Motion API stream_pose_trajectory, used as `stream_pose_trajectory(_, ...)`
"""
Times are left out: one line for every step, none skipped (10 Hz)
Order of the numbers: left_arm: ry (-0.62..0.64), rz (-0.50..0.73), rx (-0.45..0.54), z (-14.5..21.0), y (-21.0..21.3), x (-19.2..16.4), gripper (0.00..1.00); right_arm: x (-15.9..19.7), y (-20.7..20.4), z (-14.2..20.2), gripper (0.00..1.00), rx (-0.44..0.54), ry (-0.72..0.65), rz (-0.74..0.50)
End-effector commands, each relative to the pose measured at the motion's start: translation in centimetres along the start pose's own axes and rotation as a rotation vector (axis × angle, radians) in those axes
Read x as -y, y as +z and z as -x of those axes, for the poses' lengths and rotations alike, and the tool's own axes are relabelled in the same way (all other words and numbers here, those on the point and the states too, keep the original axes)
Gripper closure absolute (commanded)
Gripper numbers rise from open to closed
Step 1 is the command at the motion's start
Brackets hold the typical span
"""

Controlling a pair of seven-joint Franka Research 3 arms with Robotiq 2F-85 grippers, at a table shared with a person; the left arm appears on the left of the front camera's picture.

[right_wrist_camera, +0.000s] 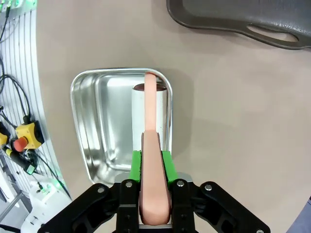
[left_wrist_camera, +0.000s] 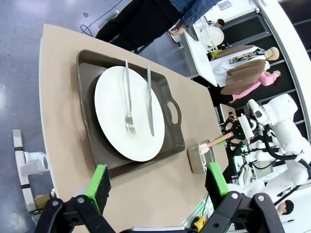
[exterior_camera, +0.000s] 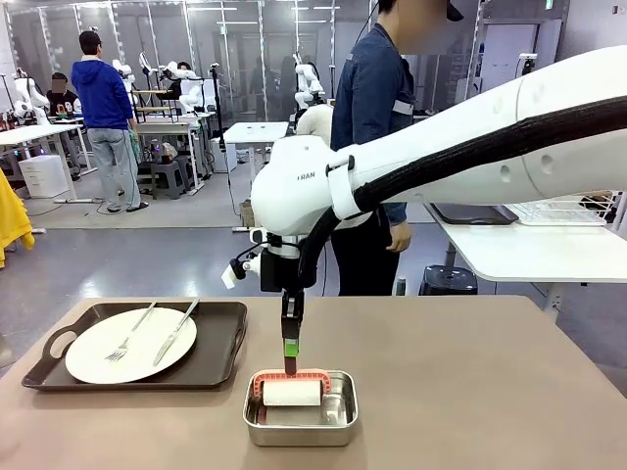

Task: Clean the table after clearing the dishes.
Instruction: Place the Lint Roller back on top of the Airtight Container.

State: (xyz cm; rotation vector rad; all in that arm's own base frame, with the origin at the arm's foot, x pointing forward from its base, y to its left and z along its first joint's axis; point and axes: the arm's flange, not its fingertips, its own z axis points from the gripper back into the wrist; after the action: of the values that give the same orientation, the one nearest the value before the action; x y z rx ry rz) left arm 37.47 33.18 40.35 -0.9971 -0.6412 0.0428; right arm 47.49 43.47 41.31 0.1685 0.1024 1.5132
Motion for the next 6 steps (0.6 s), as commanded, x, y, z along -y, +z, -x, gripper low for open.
stream_pose_trajectory(-0.018, 0.012, 0.008, 0.22, 0.26, 0.03, 0.0, 0.02, -0.91, 0.49, 0.79, 0.004, 0.019, 0.01)
stream_pose_trajectory(-0.018, 0.012, 0.008, 0.22, 0.26, 0.03, 0.0, 0.38, -1.32, 0.82, 0.79, 0.021, 0.034, 0.009)
stream_pose_trajectory(-0.018, 0.012, 0.008, 0.22, 0.26, 0.03, 0.0, 0.55, -1.59, 1.13, 0.79, 0.034, 0.044, 0.002)
stream_pose_trajectory(-0.018, 0.012, 0.008, 0.22, 0.26, 0.03, 0.0, 0.61, -1.57, 1.34, 0.47, 0.037, 0.045, 0.002)
stream_pose_trajectory(-0.018, 0.012, 0.008, 0.22, 0.26, 0.03, 0.0, 0.58, -1.31, 1.46, 0.37, 0.032, 0.048, 0.005)
stream_pose_trajectory(-0.018, 0.012, 0.008, 0.22, 0.26, 0.03, 0.0, 0.53, -0.91, 1.42, 0.05, 0.026, 0.055, 0.012)
